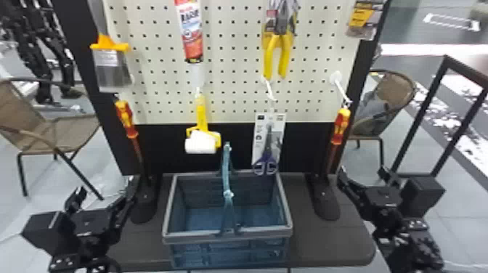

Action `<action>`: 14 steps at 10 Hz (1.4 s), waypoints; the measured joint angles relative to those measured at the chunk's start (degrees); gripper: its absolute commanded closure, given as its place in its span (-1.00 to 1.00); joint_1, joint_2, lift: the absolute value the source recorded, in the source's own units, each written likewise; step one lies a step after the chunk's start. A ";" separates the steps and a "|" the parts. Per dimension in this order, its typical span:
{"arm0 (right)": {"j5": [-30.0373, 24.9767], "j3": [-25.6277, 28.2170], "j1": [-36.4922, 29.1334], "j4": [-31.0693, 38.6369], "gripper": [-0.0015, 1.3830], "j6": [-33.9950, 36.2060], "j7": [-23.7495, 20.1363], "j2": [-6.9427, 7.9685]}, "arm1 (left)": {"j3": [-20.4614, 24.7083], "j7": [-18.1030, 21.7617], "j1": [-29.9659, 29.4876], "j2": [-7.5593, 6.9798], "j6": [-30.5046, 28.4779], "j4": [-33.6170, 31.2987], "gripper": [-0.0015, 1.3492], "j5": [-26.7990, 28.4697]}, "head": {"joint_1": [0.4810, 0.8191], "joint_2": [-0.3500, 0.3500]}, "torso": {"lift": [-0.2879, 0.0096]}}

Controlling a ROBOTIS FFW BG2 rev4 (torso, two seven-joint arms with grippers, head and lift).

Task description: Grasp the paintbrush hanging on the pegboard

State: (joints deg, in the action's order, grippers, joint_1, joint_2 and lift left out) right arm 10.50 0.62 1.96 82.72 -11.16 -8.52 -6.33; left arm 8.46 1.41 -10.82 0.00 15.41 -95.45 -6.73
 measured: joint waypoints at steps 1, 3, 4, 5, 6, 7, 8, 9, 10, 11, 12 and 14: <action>0.02 0.00 0.01 -0.01 -0.68 0.00 0.00 0.01 | -0.01 0.00 0.01 0.00 -0.02 0.00 -0.61 0.03 | -0.60 0.00 | 0.26; 0.04 0.00 0.00 -0.01 -0.68 -0.06 0.00 0.00 | -0.02 0.00 0.01 0.00 0.05 0.00 -0.61 0.05 | -0.60 0.00 | 0.26; 0.03 0.00 0.00 -0.01 -0.68 -0.08 0.00 0.00 | -0.02 0.00 0.01 0.00 0.05 0.00 -0.61 0.05 | -0.60 0.00 | 0.26; 0.01 0.00 -0.01 -0.01 -0.68 -0.09 0.00 0.00 | -0.02 0.00 0.01 0.00 0.05 0.00 -0.61 0.05 | -0.60 0.00 | 0.26; -0.01 0.00 0.00 -0.01 -0.68 -0.09 0.00 0.00 | -0.02 0.00 0.01 0.00 0.03 0.02 -0.61 0.04 | -0.60 0.00 | 0.26; 0.00 0.00 0.02 -0.01 -0.68 -0.09 0.00 0.00 | -0.03 0.06 0.03 0.00 -0.08 0.00 -0.61 -0.22 | -0.60 0.00 | 0.26; 0.03 0.00 0.02 0.00 -0.68 -0.09 0.00 -0.03 | -0.04 0.14 -0.01 0.00 -0.85 -0.99 -0.61 -0.65 | -0.60 0.00 | 0.26; 0.04 0.00 0.00 0.05 -0.68 -0.09 0.00 -0.06 | 0.12 0.20 -0.16 0.00 -3.04 -3.42 -0.61 -0.84 | -0.60 0.00 | 0.26; 0.04 0.00 -0.02 0.07 -0.68 -0.09 0.00 -0.07 | 0.50 0.70 -0.25 0.00 -7.52 -7.80 -0.61 -1.76 | -0.60 0.00 | 0.26; 0.04 0.00 -0.03 0.07 -0.68 -0.09 0.00 -0.08 | 1.26 1.64 -0.02 -0.03 -12.45 -11.93 -0.61 -2.97 | -0.60 0.00 | 0.26; 0.04 0.00 -0.03 0.07 -0.68 -0.09 0.00 -0.08 | 3.43 5.38 1.31 -0.11 -20.87 -17.33 -0.61 -3.97 | -0.60 0.00 | 0.26; 0.04 -0.02 -0.03 0.07 -0.68 -0.08 0.00 -0.08 | 8.94 15.42 7.65 -1.09 -38.08 -24.42 -0.61 -5.26 | -0.60 0.00 | 0.26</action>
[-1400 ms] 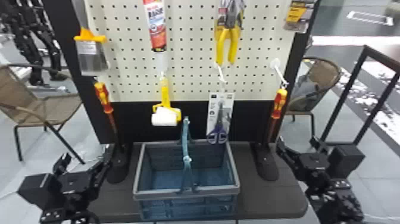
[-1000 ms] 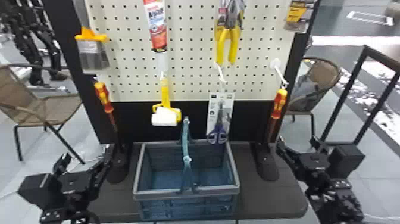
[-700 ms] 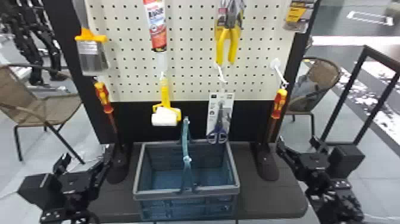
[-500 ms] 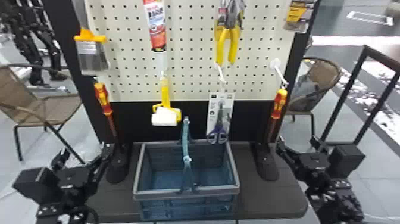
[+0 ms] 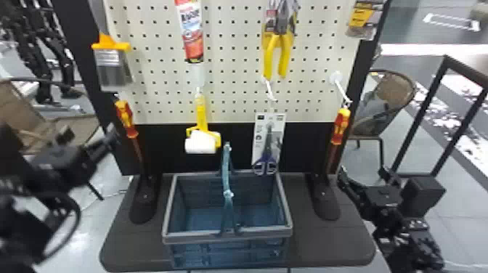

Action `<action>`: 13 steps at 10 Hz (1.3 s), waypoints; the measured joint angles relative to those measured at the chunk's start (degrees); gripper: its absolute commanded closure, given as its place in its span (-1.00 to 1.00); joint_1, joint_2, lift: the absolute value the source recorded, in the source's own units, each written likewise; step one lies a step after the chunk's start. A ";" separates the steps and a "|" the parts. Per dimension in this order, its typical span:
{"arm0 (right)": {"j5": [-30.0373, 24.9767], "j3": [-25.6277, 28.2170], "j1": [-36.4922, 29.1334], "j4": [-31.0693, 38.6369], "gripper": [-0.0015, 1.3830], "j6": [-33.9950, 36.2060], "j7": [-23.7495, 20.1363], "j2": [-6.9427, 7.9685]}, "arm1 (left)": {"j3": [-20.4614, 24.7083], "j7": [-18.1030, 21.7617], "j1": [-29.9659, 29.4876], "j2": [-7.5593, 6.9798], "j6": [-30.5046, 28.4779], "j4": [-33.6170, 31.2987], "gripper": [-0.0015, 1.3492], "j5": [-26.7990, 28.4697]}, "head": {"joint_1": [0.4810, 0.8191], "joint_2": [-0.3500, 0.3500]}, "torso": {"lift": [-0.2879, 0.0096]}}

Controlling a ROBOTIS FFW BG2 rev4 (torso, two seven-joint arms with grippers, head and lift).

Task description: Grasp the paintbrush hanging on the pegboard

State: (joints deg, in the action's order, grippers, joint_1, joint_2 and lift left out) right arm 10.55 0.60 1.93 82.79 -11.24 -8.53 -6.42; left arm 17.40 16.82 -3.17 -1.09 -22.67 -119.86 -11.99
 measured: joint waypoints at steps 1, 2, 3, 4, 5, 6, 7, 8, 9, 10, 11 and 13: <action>-0.11 -0.07 0.03 -0.03 -0.68 0.03 0.00 0.03 | 1.71 2.34 3.60 -1.56 -4.85 -0.75 -0.61 -2.56 | -0.60 0.00 | 0.26; -0.22 -0.14 0.08 -0.07 -0.68 0.03 -0.01 0.07 | 2.85 3.81 6.87 -3.36 -8.29 -0.87 -0.61 -5.26 | -0.60 0.00 | 0.26; -0.30 -0.16 0.09 -0.07 -0.68 0.04 0.00 0.08 | 3.96 5.20 9.73 -4.96 -11.25 -0.89 -0.61 -7.87 | -0.60 0.00 | 0.26; -0.34 -0.16 0.09 -0.05 -0.68 0.04 0.00 0.08 | 4.94 6.24 12.06 -6.12 -13.86 -0.90 -0.61 -9.96 | -0.60 0.00 | 0.26; -0.35 -0.16 0.09 -0.02 -0.68 0.06 0.00 0.08 | 5.94 7.12 14.72 -7.41 -16.53 -0.90 -0.61 -12.21 | -0.60 0.00 | 0.26; -0.35 -0.21 0.09 -0.01 -0.68 0.07 0.00 0.08 | 6.56 7.67 16.73 -8.26 -18.57 -0.90 -0.61 -13.84 | -0.60 0.00 | 0.26; -0.42 -0.27 0.12 0.00 -0.68 0.07 -0.02 0.09 | 7.22 8.68 18.99 -9.18 -20.25 -0.39 -0.61 -15.80 | -0.60 0.00 | 0.26; -0.50 -0.32 0.16 0.00 -0.68 0.07 -0.05 0.09 | 7.76 9.63 20.73 -10.05 -20.71 0.73 -0.61 -17.28 | -0.60 0.00 | 0.26; -0.52 -0.34 0.17 0.03 -0.68 0.08 -0.04 0.09 | 8.11 10.01 22.21 -10.95 -20.90 2.25 -0.61 -18.20 | -0.60 0.00 | 0.26; -0.53 -0.39 0.18 0.08 -0.68 0.07 -0.04 0.09 | 7.92 10.44 23.73 -11.70 -20.88 4.67 -0.61 -19.06 | -0.60 0.00 | 0.26; -0.53 -0.50 0.19 0.18 -0.68 0.07 -0.04 0.09 | 7.06 12.18 25.61 -12.47 -20.33 8.40 -0.61 -19.60 | -0.60 0.00 | 0.26; -0.53 -0.91 0.44 0.34 -0.68 0.04 -0.08 0.09 | 3.94 17.22 30.17 -14.88 -18.28 17.57 -0.61 -20.89 | -0.60 0.00 | 0.26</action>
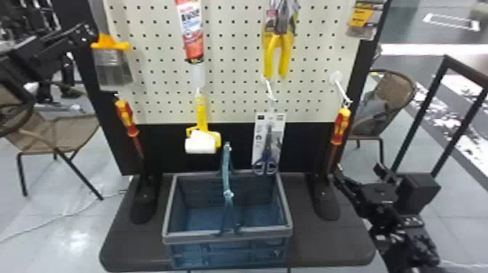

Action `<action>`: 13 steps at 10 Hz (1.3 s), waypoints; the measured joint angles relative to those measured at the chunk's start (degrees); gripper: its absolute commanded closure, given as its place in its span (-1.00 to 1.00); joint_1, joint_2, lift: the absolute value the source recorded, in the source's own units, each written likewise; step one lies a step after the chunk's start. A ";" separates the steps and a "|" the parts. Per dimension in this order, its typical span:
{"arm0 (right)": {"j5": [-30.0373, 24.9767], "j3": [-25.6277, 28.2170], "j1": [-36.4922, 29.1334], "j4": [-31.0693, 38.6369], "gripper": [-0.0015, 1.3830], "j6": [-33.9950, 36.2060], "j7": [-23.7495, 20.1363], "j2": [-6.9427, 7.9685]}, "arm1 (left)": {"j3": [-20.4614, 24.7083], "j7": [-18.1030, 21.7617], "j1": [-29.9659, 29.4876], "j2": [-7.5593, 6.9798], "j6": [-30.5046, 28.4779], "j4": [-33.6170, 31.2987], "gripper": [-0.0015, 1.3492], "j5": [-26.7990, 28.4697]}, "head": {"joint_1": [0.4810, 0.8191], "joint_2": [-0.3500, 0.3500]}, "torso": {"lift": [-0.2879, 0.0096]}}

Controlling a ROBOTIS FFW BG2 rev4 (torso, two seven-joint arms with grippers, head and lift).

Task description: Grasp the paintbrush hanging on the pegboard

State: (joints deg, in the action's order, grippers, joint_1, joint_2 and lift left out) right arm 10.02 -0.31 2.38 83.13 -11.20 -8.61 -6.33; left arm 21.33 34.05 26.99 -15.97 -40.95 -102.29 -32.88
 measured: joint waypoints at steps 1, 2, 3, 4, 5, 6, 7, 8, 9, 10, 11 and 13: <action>0.00 -0.09 0.08 0.01 -0.68 -0.01 0.00 0.00 | -1.63 0.70 1.68 -0.94 0.77 2.71 -0.61 -0.74 | -0.60 0.00 | 0.26; 0.00 -0.12 0.10 0.02 -0.68 -0.01 0.00 0.00 | -2.51 0.70 2.87 -1.26 0.87 3.50 -0.61 -0.91 | -0.60 0.00 | 0.26; 0.00 -0.12 0.10 0.01 -0.68 -0.01 0.00 0.00 | -3.10 0.67 4.21 -1.33 0.42 3.64 -0.61 -0.94 | -0.60 0.00 | 0.26; 0.00 -0.18 0.14 -0.10 -0.68 0.01 0.00 0.00 | -3.95 0.71 5.65 -1.34 -0.15 3.79 -0.61 -0.96 | -0.60 0.00 | 0.26; 0.00 -0.31 0.30 -0.24 -0.68 0.01 0.00 0.00 | -4.87 0.75 6.69 -1.34 -0.58 3.89 -0.61 -1.12 | -0.60 0.00 | 0.26; 0.00 -0.44 0.49 -0.32 -0.68 0.00 0.00 0.00 | -5.69 0.76 7.60 -1.28 -1.17 3.93 -0.61 -1.33 | -0.60 0.00 | 0.26; -0.05 -0.47 0.60 -0.34 -0.68 -0.02 0.00 0.00 | -5.98 0.76 8.16 -1.15 -1.46 4.10 -0.61 -1.46 | -0.60 0.00 | 0.26; -0.12 -0.48 0.68 -0.34 -0.68 -0.02 0.00 -0.01 | -6.12 0.76 8.47 -0.98 -1.57 4.51 -0.61 -1.73 | -0.60 0.00 | 0.26; -0.17 -0.48 0.77 -0.34 -0.68 -0.03 0.00 -0.06 | -6.32 0.76 8.65 -0.89 -1.96 4.75 -0.60 -1.83 | -0.60 0.00 | 0.26; -0.20 -0.48 0.79 -0.34 -0.68 -0.05 0.00 -0.13 | -6.46 0.83 8.82 -0.93 -2.92 4.70 -0.51 -1.04 | -0.60 0.00 | 0.26; -0.20 -0.48 0.76 -0.34 -0.68 -0.05 0.00 -0.23 | -6.51 0.85 9.03 -1.07 -4.69 4.52 -0.33 -0.19 | -0.60 0.00 | 0.26; -0.25 -0.45 0.59 -0.26 -0.68 -0.05 0.00 -0.35 | -6.37 0.74 8.88 -1.14 -6.76 4.46 -0.10 0.58 | -0.60 0.00 | 0.26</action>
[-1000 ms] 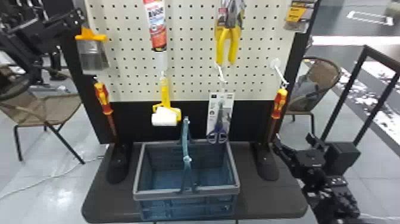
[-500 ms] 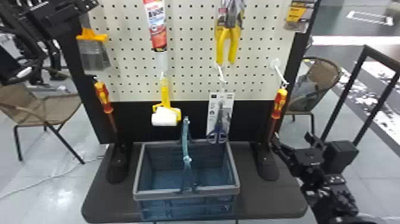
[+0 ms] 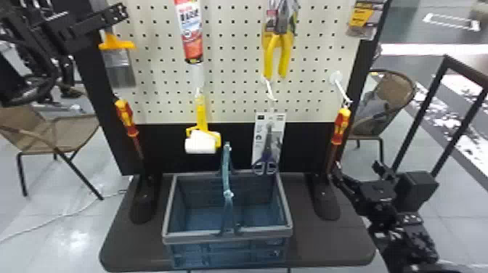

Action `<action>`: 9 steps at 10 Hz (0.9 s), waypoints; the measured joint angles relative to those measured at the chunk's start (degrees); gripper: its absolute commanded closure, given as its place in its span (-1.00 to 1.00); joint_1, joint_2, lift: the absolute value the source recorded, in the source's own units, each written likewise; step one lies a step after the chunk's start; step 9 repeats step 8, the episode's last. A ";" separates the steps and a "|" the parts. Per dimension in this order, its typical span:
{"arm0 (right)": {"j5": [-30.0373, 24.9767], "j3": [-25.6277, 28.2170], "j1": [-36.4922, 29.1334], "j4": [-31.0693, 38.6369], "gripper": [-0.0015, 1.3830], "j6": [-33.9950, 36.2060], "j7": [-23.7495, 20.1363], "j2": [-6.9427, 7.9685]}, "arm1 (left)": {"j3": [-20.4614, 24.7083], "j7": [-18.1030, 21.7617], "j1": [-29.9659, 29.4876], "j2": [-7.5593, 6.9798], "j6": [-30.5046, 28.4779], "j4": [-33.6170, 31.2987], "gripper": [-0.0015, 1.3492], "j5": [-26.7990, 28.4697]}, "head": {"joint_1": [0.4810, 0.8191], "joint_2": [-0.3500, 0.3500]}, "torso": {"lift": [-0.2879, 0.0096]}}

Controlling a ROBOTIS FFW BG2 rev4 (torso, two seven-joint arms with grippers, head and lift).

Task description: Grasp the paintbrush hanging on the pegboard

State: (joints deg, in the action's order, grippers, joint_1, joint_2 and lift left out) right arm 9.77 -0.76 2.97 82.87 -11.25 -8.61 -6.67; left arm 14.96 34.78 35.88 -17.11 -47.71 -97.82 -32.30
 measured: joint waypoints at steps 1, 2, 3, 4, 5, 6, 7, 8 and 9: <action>0.00 0.04 -0.09 0.01 -0.68 0.02 0.00 -0.07 | 0.15 -0.07 -0.09 0.02 -0.13 0.00 -0.07 0.00 | -0.60 0.00 | 0.26; 0.08 0.05 -0.24 0.01 -0.68 0.04 0.00 -0.09 | 0.32 -0.07 -0.09 -0.01 -0.21 0.00 0.02 -0.21 | -0.60 0.00 | 0.26; 0.18 0.05 -0.34 0.00 -0.68 0.07 0.00 -0.10 | 0.45 -0.07 -0.08 -0.09 -0.12 -0.05 0.43 -0.40 | -0.60 0.00 | 0.26; 0.27 0.06 -0.40 -0.06 -0.68 0.06 0.00 -0.10 | 0.57 -0.07 -0.11 -0.11 0.15 -0.17 0.83 -0.20 | -0.60 0.00 | 0.26; 0.32 0.06 -0.42 -0.08 -0.68 0.04 0.00 -0.10 | 0.88 -0.21 -0.35 -0.09 0.73 -0.45 0.80 0.19 | -0.60 0.00 | 0.26; 0.32 0.06 -0.47 -0.14 -0.68 0.03 0.00 -0.10 | 1.43 -0.33 -0.57 0.11 1.06 -0.74 0.80 0.31 | -0.60 0.00 | 0.26; 0.33 0.06 -0.55 -0.22 -0.68 0.04 0.00 -0.10 | 1.75 -0.38 -0.67 0.22 1.12 -0.85 0.80 0.43 | -0.60 0.00 | 0.26; 0.40 0.06 -0.70 -0.25 -0.68 0.06 0.00 -0.10 | 1.82 -0.47 -0.77 0.28 1.14 -0.87 0.80 0.62 | -0.60 0.00 | 0.26; 0.40 0.06 -0.70 -0.25 -0.68 0.06 0.00 -0.10 | 1.82 -0.47 -0.77 0.28 1.14 -0.87 0.80 0.62 | -0.60 0.00 | 0.26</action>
